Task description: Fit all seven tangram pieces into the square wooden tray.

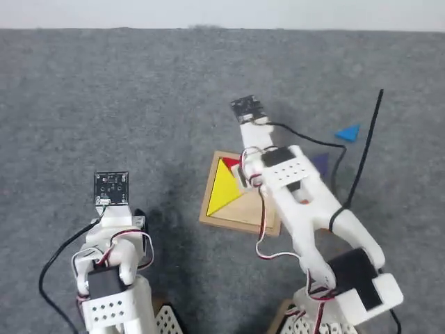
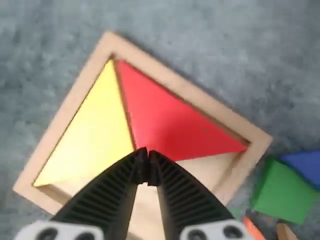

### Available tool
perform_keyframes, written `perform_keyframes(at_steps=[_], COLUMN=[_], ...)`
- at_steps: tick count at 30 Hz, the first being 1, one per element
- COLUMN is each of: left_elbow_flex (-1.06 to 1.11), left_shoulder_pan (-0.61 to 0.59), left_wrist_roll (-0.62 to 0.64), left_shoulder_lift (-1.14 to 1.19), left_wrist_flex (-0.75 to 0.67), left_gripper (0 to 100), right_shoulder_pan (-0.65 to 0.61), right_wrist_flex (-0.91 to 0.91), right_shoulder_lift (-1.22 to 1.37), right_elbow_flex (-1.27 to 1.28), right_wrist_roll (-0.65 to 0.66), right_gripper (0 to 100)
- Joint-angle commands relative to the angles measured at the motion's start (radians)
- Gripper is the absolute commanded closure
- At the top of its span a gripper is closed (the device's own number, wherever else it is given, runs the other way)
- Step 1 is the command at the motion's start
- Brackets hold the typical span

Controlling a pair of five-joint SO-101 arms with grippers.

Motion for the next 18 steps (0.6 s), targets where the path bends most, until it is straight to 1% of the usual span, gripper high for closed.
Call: perform_keyframes(at_steps=[1,4,10,13,18], left_elbow_flex=[-0.008,-0.008,-0.008,-0.008,-0.008], left_shoulder_pan=[-0.003,-0.003,-0.003,-0.003,-0.003], left_wrist_roll=[-0.011,-0.011,-0.011,-0.011,-0.011], left_shoulder_lift=[0.002,0.002,0.002,0.002,0.002], left_wrist_flex=[0.006,0.006,0.006,0.006,0.006], left_gripper=[88,88,88,88,88], right_shoulder_pan=[0.002,0.024,0.082,0.102,0.104], right_wrist_flex=[-0.045,-0.058,-0.019,0.016,0.013], right_shoulder_lift=[-0.021,0.061,0.216,0.252,0.260], right_elbow_flex=[0.008,-0.002,-0.120,-0.178,-0.190], right_wrist_roll=[0.017,0.017,0.017,0.017,0.025], right_gripper=[99.2,99.2,99.2,99.2,99.2])
